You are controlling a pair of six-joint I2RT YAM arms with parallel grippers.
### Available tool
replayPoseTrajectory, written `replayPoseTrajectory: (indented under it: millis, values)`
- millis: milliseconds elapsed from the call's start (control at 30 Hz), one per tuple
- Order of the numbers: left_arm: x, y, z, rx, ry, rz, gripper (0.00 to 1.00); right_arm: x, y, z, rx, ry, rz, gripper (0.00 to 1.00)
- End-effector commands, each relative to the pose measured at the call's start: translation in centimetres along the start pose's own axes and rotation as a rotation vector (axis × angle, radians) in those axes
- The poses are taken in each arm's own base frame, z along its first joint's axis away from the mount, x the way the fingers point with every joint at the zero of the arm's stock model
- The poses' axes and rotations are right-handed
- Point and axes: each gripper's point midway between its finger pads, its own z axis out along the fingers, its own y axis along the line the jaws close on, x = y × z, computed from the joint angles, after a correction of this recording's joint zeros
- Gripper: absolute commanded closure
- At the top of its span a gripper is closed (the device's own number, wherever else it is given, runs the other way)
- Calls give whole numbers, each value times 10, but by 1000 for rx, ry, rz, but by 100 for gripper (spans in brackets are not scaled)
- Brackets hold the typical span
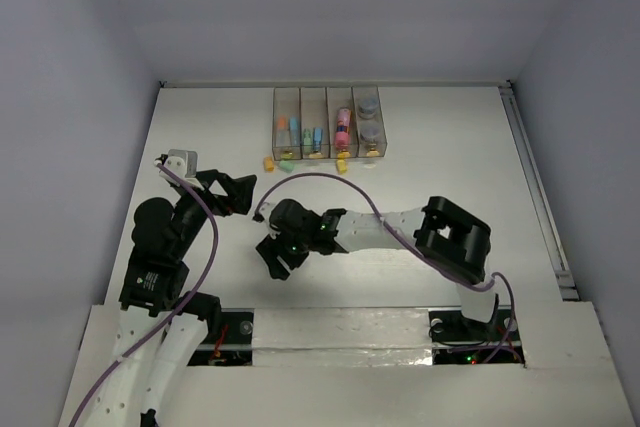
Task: Sort the stationery into containers
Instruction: Pick up the pen from the center of the board.
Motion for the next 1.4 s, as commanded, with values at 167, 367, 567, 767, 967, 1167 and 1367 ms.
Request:
replayPoseTrajectory:
  millis: [167, 367, 567, 767, 967, 1167, 1367]
  values:
    - [-12, -3, 1, 11, -41, 4, 1, -22, -27, 17, 168, -39, 9, 27]
    - [-13, -3, 1, 12, -46, 5, 1, -19, -36, 22, 237, -13, -5, 30]
    - [-14, -3, 0, 11, -46, 6, 1, -9, -35, 22, 290, 25, -78, 39]
    - [-13, -3, 1, 9, -45, 6, 1, 4, -34, 20, 301, 86, -179, 38]
    - [-13, -2, 1, 7, -46, 6, 1, -1, -39, 25, 328, 85, -206, 38]
    - [-13, 0, 1, -4, -46, 5, 1, 6, -48, 37, 359, 104, -214, 51]
    - [-13, 0, 2, -8, -43, 4, 2, 4, -52, 45, 378, 85, -194, 84]
